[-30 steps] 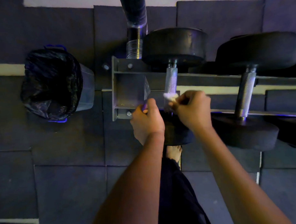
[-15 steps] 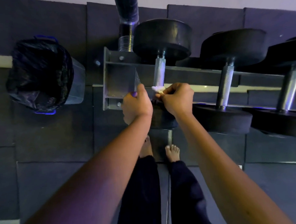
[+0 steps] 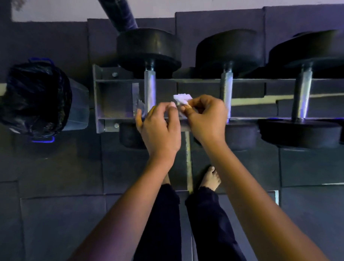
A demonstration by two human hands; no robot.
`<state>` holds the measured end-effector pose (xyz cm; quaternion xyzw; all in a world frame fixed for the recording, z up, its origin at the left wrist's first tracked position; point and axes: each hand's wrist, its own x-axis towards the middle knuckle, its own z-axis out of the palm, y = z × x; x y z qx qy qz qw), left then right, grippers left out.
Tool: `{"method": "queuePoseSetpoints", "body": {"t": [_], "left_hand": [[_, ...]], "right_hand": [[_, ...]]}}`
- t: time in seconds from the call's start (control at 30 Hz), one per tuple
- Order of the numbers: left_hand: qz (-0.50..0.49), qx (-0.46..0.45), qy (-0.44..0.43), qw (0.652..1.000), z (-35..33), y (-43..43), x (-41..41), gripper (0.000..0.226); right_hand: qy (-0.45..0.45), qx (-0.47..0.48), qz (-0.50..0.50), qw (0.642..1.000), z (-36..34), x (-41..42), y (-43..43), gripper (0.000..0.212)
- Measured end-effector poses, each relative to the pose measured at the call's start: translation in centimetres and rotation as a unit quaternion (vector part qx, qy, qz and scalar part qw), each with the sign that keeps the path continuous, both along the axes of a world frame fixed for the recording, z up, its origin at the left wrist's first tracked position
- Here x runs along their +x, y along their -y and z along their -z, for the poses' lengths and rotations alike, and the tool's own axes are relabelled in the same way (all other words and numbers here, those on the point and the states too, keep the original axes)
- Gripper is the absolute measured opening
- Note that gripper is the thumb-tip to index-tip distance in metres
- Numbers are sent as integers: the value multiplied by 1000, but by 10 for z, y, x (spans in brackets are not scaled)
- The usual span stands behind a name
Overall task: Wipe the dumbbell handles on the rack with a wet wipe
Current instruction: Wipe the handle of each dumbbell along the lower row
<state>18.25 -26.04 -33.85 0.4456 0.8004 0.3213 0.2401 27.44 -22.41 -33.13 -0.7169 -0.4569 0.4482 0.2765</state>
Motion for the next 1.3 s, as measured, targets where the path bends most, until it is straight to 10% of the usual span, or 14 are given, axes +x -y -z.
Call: {"method": "queuePoseSetpoints", "body": {"t": [0.2, 0.47, 1.3], "left_hand": [[-39, -66, 163, 984, -3, -24, 68, 21], [-154, -214, 140, 955, 19, -33, 115, 25], [-161, -192, 152, 956, 23, -30, 113, 21]], "right_hand": [[58, 21, 19, 998, -10, 77, -12, 7], [119, -53, -69, 989, 19, 118, -13, 8], [104, -106, -134, 980, 29, 125, -29, 11]]}}
